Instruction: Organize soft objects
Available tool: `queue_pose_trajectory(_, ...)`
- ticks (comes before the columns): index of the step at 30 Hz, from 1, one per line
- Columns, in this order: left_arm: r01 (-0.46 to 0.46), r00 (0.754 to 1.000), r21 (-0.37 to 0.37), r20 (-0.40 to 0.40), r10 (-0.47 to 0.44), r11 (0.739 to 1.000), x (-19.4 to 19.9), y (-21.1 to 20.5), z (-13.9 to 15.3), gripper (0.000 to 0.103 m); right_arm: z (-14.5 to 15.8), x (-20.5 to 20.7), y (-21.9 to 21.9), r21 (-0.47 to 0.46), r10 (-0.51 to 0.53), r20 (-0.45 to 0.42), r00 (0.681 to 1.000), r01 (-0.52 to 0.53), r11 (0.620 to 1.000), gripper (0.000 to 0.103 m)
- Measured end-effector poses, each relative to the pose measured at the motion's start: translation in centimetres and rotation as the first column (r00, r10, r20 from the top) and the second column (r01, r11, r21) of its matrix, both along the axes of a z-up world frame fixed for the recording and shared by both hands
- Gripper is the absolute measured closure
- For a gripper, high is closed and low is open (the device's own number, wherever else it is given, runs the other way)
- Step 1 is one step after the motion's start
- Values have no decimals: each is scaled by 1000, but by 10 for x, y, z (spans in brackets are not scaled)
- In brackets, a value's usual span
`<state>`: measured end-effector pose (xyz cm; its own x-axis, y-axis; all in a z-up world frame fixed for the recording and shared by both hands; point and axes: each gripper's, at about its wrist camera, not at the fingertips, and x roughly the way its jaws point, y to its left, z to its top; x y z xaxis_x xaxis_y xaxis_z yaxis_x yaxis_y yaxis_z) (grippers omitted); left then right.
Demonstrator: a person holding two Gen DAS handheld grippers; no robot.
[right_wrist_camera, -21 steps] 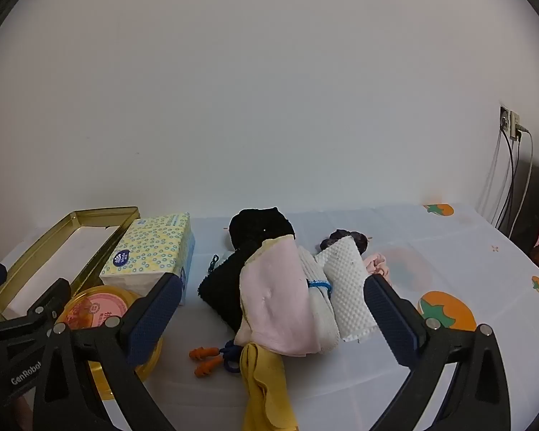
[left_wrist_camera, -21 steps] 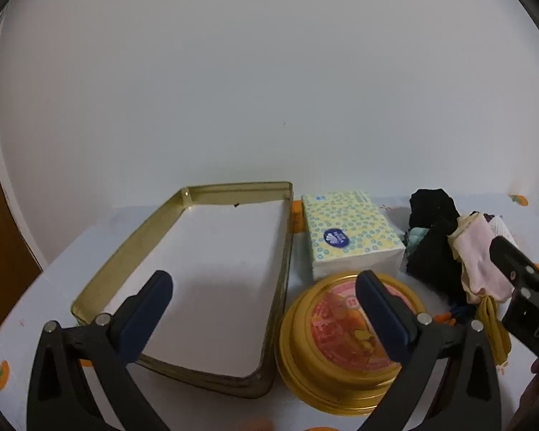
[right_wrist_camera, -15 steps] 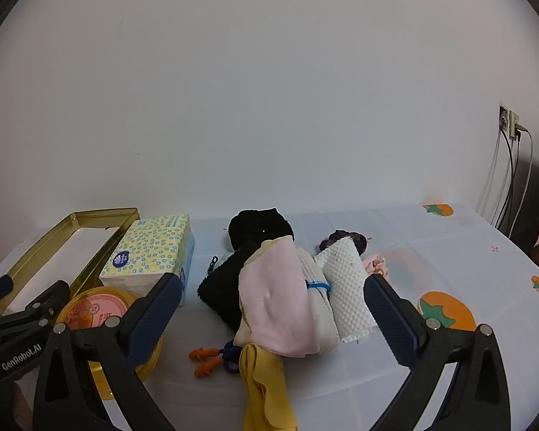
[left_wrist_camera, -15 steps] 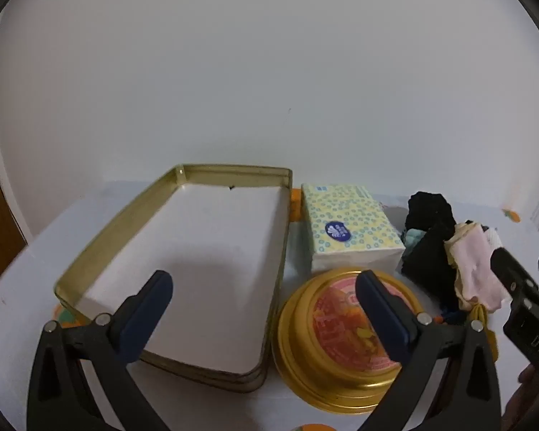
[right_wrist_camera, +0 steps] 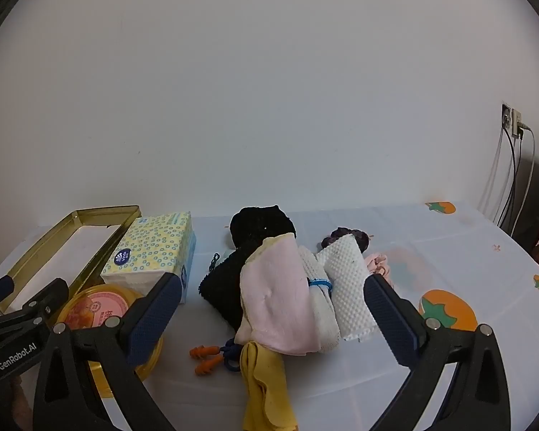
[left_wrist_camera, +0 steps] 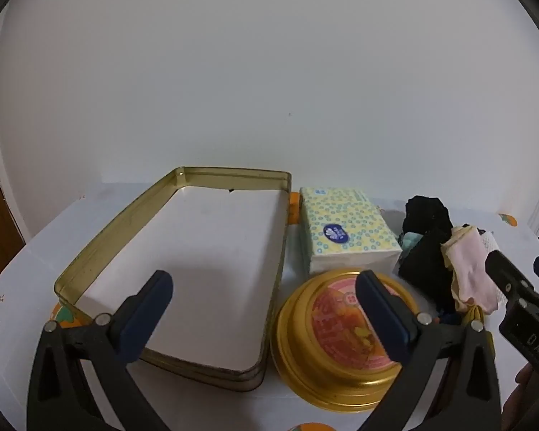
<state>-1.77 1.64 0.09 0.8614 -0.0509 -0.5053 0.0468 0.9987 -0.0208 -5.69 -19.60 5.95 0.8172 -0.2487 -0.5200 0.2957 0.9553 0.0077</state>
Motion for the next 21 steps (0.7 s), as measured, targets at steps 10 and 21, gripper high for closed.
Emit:
queue_pose_trajectory(10,9,1000,44,24,-10,999,7,-7,-2,0,0,-1,1,-3,2,1,1000,-2,1000,1)
queue_pose_trajectory(21,2,1000,55,12,-2,998,13,-1,-2,0,-3,1,0,17,5,-9,1000,-5,1000,1)
